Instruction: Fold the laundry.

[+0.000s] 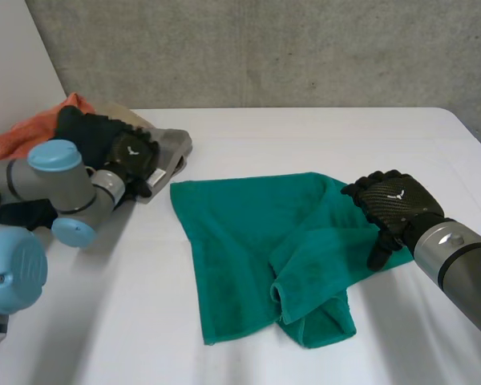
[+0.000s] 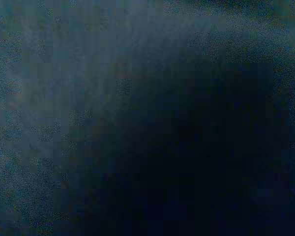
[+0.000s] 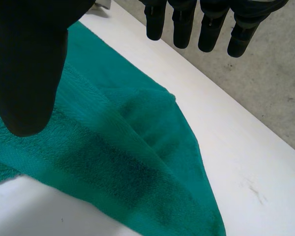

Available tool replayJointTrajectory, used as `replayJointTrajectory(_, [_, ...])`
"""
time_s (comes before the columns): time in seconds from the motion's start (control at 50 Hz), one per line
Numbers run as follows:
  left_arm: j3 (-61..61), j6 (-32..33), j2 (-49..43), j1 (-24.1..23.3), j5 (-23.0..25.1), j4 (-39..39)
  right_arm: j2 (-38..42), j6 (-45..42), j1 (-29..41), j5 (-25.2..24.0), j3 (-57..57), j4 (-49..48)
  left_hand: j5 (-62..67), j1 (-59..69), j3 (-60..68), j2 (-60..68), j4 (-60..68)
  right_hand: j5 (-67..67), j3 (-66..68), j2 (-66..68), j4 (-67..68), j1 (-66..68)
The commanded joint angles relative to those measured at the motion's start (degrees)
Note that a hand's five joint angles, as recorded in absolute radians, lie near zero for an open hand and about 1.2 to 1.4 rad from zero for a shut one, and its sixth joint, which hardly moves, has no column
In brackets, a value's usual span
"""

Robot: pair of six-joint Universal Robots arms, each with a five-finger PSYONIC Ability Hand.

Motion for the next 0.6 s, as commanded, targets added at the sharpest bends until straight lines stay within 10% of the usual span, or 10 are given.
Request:
replayJointTrajectory(0.02, [3.11,2.26,-0.4,3.54,-4.65,0.14,0.13,0.0,0.0,-0.08,-0.01,-0.39,-0.65,-0.03,-0.24,-0.03,0.34,-2.51,-2.04,-2.14,-1.93,-3.66])
replayJointTrajectory(0.6, [-2.95,2.44,7.25,8.55,-14.94,6.99,1.1,0.0,0.0,-0.26,-0.01,-0.39,0.19,0.81,0.6,0.81,1.18,-2.51,-2.04,-2.14,-1.93,-3.66])
